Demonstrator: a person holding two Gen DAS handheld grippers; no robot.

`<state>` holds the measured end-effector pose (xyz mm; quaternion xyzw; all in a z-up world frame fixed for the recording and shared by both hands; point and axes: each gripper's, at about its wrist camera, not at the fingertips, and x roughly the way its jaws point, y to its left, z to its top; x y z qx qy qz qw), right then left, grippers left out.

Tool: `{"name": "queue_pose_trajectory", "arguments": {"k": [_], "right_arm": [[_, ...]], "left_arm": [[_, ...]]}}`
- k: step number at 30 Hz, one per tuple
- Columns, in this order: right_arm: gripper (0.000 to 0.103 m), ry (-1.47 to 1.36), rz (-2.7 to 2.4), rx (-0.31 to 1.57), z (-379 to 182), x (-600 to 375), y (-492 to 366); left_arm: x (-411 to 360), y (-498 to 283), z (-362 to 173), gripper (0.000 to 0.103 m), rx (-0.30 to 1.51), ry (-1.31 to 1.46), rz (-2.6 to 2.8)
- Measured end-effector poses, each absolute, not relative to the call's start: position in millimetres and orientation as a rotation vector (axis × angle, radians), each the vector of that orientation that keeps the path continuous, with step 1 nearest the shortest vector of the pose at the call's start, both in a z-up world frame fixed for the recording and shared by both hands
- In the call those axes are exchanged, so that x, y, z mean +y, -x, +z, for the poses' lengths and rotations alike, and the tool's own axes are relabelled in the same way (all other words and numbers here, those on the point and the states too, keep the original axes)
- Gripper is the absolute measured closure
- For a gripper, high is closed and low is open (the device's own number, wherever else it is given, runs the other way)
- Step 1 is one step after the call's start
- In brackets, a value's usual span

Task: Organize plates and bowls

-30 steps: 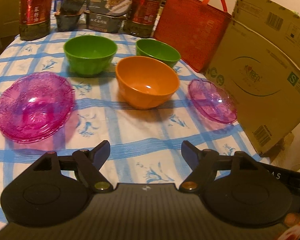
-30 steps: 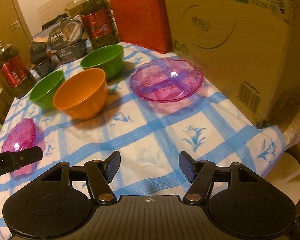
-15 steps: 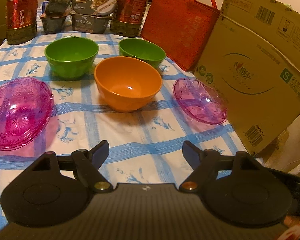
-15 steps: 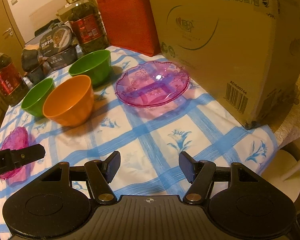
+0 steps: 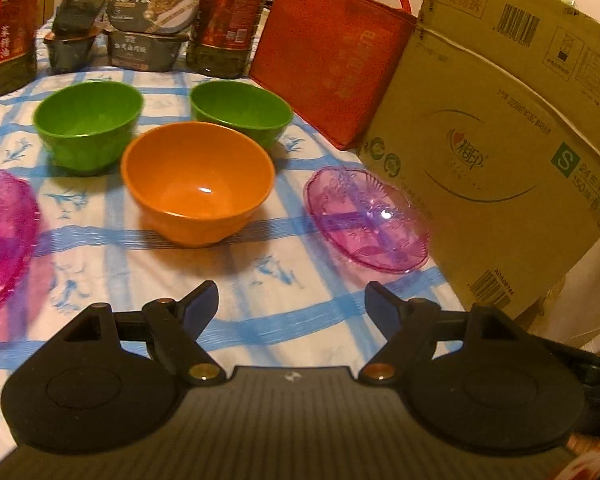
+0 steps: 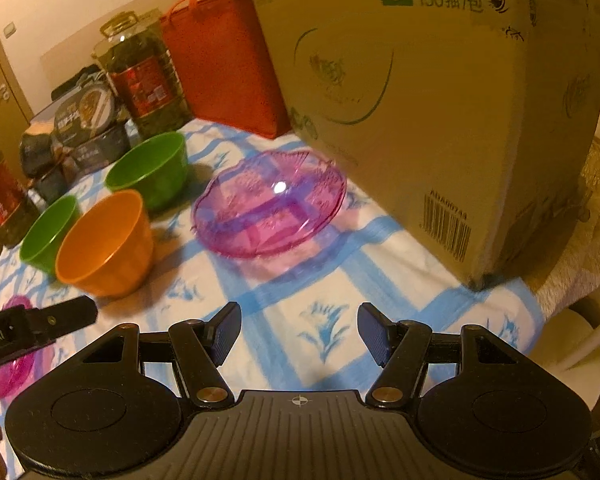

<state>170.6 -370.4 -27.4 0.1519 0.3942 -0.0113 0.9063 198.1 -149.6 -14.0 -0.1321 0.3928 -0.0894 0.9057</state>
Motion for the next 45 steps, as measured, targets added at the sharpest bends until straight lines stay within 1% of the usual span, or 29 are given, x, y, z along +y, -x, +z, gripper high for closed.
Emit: {"name": "queue_pose_trajectory", "arguments": {"k": [5,10,12,13,14,20,27,32,34,36,39,42,45], "right_arm": [[0.038,-0.336,-0.031,0.782,-32.2,-383.8,-187.9],[0.039,-0.354,-0.031,0.769,-40.2,-395.5,-205.1],[0.040,-0.364,-0.033,0.765,-44.5,-400.9,-212.6],[0.042,-0.370,-0.034,0.763,-46.7,-403.2,-215.6],[0.046,-0.379,-0.034,0.761,-49.0,-405.7,-218.8],[0.059,-0.411,-0.023,0.755,-62.1,-413.2,-237.2],[0.065,-0.428,-0.014,0.748,-72.9,-413.5,-259.5],[0.071,-0.425,-0.015,0.753,-82.2,-412.7,-274.1],[0.072,-0.426,-0.019,0.755,-85.8,-413.5,-278.2],[0.075,-0.433,-0.019,0.758,-89.0,-414.5,-281.9],[0.078,-0.433,-0.020,0.761,-92.3,-414.5,-287.1],[0.080,-0.436,-0.024,0.767,-95.9,-415.3,-291.9],[0.084,-0.438,-0.030,0.769,-98.1,-416.6,-295.3]], "left_arm": [[-164.8,-217.5,-25.4,0.027,0.822,0.291,-0.194],[-178.7,-236.4,-40.3,0.034,0.820,0.328,-0.185],[-183.0,-244.8,-47.2,0.035,0.823,0.355,-0.180],[-184.7,-248.5,-49.9,0.035,0.821,0.366,-0.174],[-186.1,-251.4,-52.3,0.036,0.819,0.371,-0.169],[-192.7,-272.8,-69.9,0.047,0.837,0.418,-0.145],[-202.8,-286.7,-84.3,0.054,0.832,0.441,-0.130],[-203.8,-294.9,-95.5,0.064,0.825,0.473,-0.108],[-202.8,-297.8,-98.0,0.071,0.807,0.489,-0.102],[-203.6,-301.0,-98.8,0.072,0.795,0.491,-0.099],[-206.3,-307.2,-103.1,0.076,0.806,0.488,-0.103],[-209.4,-310.5,-105.6,0.076,0.806,0.481,-0.100],[-212.9,-312.4,-107.1,0.081,0.807,0.472,-0.110]]}}
